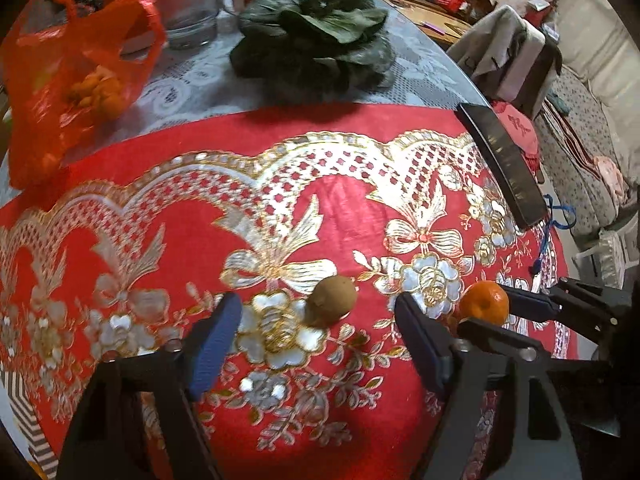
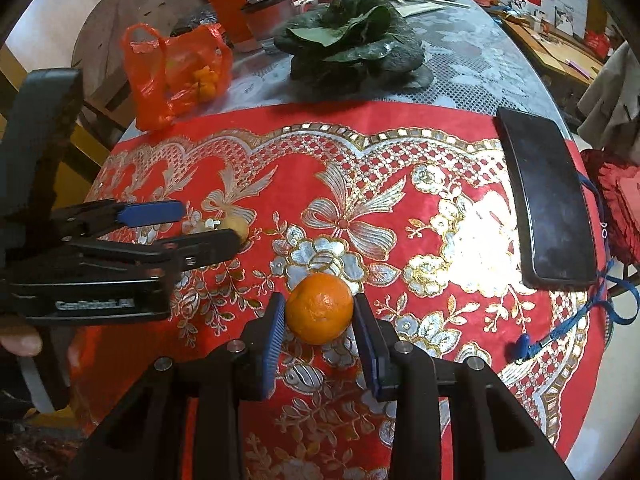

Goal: Organize fruits
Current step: 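Grasp the brown round fruit with the left gripper while the right gripper grasps the mandarin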

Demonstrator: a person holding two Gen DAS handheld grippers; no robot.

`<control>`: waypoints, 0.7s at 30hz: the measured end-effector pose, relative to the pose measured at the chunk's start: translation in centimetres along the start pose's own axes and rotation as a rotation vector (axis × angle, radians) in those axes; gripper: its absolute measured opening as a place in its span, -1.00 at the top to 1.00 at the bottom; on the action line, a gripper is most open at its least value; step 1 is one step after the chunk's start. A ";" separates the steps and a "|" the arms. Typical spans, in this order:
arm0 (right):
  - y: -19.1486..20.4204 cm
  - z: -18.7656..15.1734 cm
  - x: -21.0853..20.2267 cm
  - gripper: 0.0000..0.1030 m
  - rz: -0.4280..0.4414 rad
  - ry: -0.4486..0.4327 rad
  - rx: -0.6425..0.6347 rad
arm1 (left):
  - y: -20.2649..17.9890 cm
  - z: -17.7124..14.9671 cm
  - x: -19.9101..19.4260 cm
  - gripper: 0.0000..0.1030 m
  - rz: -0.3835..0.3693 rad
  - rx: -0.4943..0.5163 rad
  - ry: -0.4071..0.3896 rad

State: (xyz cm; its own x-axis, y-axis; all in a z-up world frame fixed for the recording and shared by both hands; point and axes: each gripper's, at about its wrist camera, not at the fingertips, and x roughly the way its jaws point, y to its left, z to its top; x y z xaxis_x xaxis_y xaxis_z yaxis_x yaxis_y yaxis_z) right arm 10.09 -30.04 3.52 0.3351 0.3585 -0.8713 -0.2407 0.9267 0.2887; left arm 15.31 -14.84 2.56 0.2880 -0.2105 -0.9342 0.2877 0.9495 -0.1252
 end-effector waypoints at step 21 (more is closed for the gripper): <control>4.7 0.5 0.0 0.29 0.035 0.005 -0.087 | 3.8 -3.3 -3.9 0.53 0.021 -0.056 -0.053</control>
State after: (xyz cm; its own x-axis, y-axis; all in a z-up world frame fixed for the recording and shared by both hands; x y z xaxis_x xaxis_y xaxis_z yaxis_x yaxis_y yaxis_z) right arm 9.40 -25.58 5.05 0.3208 0.3896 -0.8633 -0.3300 0.9003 0.2837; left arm 12.28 -9.70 4.59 0.3421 -0.2007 -0.9180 0.2302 0.9651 -0.1252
